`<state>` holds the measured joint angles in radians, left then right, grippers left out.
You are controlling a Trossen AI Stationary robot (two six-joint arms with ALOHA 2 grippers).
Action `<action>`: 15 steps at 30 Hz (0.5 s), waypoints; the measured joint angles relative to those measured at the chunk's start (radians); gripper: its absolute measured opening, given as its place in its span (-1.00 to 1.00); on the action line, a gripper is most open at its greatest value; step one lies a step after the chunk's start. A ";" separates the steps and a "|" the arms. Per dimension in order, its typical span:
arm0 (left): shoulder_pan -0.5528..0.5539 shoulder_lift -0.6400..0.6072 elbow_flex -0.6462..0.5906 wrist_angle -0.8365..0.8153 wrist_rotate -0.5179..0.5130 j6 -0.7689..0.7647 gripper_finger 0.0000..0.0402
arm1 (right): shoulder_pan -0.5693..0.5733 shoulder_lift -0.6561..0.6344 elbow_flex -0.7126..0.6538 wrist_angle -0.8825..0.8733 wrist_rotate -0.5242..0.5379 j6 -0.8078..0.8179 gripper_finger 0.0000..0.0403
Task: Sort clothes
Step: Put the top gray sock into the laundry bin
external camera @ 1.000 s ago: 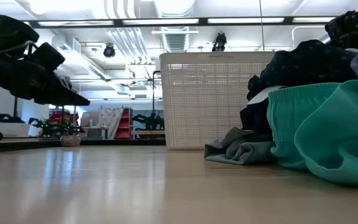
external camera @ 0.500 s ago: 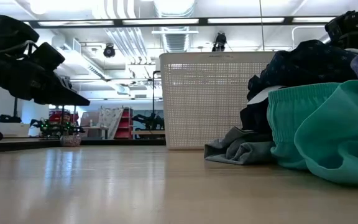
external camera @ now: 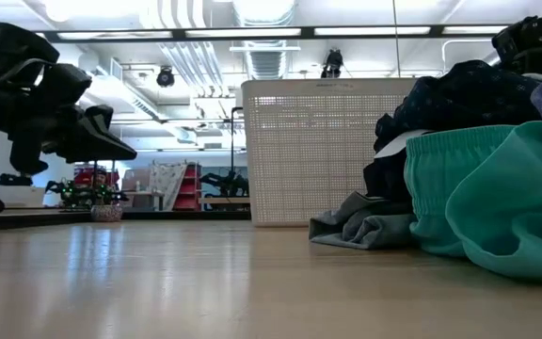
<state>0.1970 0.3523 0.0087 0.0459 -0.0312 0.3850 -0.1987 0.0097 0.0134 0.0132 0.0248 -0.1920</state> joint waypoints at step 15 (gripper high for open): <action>-0.001 0.054 0.010 0.473 0.092 -0.528 -1.00 | 0.000 0.000 0.000 0.000 0.000 -0.001 -1.00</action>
<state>0.1963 0.4061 0.0184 0.5190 0.0605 -0.1432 -0.1989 0.0098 0.0133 0.0132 0.0250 -0.1927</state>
